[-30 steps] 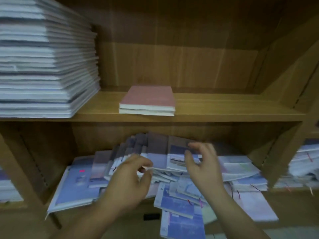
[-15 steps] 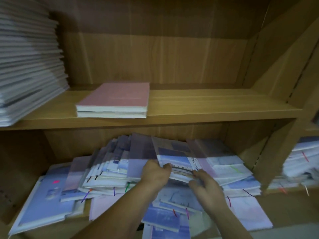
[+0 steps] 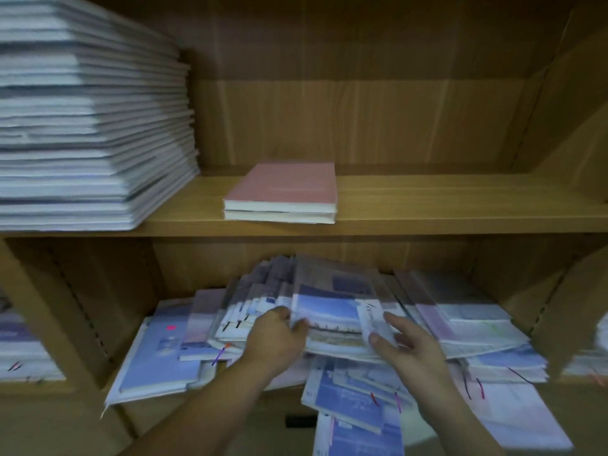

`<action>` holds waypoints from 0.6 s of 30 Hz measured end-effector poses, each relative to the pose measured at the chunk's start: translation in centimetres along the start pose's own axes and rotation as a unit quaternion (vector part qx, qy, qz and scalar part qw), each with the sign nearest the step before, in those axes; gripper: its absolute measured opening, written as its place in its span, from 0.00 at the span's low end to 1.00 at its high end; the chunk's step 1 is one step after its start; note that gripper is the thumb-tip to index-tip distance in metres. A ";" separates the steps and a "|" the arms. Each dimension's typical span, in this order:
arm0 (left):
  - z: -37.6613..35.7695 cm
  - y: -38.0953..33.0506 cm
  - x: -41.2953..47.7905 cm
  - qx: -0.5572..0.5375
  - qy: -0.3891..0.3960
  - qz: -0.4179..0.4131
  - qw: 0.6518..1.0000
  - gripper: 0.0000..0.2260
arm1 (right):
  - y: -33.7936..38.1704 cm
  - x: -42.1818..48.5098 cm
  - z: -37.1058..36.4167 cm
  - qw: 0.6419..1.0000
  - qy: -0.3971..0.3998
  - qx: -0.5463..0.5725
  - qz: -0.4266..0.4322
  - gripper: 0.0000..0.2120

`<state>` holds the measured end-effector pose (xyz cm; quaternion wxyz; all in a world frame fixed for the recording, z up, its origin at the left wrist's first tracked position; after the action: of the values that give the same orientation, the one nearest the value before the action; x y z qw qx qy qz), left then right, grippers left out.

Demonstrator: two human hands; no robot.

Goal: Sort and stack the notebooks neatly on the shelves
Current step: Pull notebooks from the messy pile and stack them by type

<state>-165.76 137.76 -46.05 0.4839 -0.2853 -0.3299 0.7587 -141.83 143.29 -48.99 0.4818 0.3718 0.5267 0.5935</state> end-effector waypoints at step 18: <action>-2.3 3.0 -4.8 -0.286 0.148 0.092 0.942 0.05 | -3.0 -0.5 0.4 0.990 0.092 0.017 -0.109 0.25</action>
<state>-163.87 132.94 -49.23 0.3531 -0.5500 -0.4299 0.6229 -140.75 142.84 -51.83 0.4865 0.2646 0.6161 0.5601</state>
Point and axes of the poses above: each hand's wrist, its own x-axis towards the middle knuckle, its own z-axis out of the back of the hand, y = z × x, the point moved 4 cm from there along x, towards the middle knuckle, and after that the axes turned 6 degrees about y, right-handed, at the moved point
